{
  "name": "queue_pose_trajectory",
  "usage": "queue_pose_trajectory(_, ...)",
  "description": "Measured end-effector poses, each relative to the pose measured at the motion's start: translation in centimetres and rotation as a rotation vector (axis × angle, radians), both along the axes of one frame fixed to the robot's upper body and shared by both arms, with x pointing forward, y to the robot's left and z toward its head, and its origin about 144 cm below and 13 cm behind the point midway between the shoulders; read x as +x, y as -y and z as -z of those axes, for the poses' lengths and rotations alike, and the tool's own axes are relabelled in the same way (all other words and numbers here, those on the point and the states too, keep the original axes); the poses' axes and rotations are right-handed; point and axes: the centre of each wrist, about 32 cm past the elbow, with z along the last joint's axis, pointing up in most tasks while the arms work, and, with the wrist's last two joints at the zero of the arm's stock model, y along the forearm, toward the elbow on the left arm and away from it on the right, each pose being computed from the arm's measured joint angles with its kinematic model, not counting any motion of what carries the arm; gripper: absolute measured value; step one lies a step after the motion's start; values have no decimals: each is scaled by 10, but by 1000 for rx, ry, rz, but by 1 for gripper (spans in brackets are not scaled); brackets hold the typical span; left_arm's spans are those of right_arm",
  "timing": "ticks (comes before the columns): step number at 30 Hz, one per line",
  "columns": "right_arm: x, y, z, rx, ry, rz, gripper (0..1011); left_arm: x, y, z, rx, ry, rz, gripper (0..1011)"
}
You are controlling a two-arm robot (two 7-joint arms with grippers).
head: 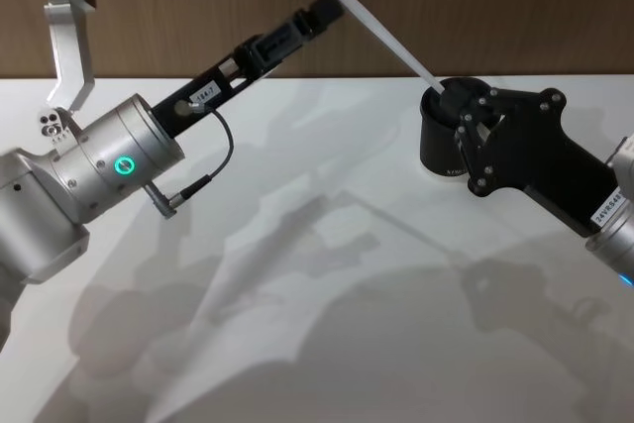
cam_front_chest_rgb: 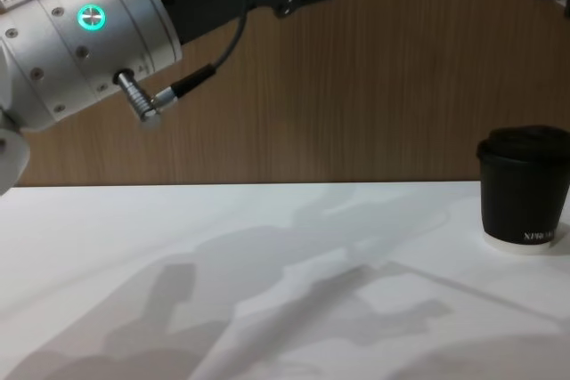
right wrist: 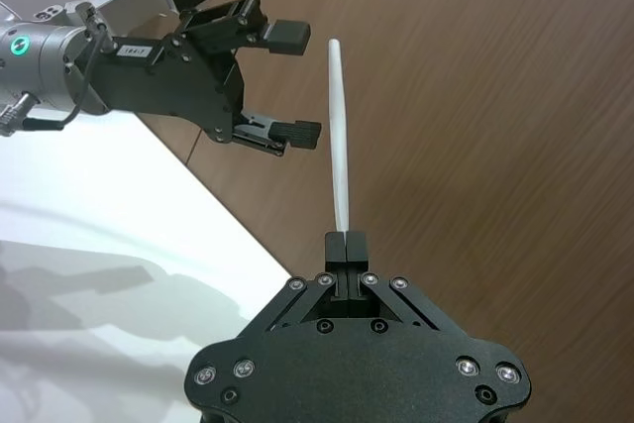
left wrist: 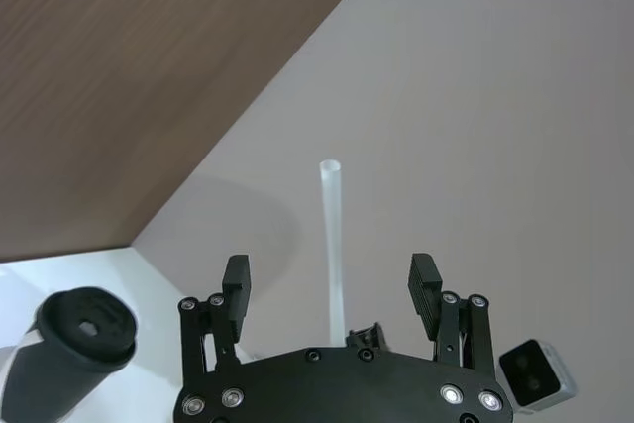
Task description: Pick up the straw with one hand, pass it to the other hand, and insert it into the cup.
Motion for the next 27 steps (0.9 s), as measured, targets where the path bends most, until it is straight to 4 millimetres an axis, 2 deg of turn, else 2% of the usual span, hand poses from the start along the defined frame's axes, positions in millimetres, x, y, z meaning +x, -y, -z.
queue_pose_trajectory(27, 0, 0, 0, 0, 0, 0, 2, 5, 19, -5, -73, -36, 7, 1003)
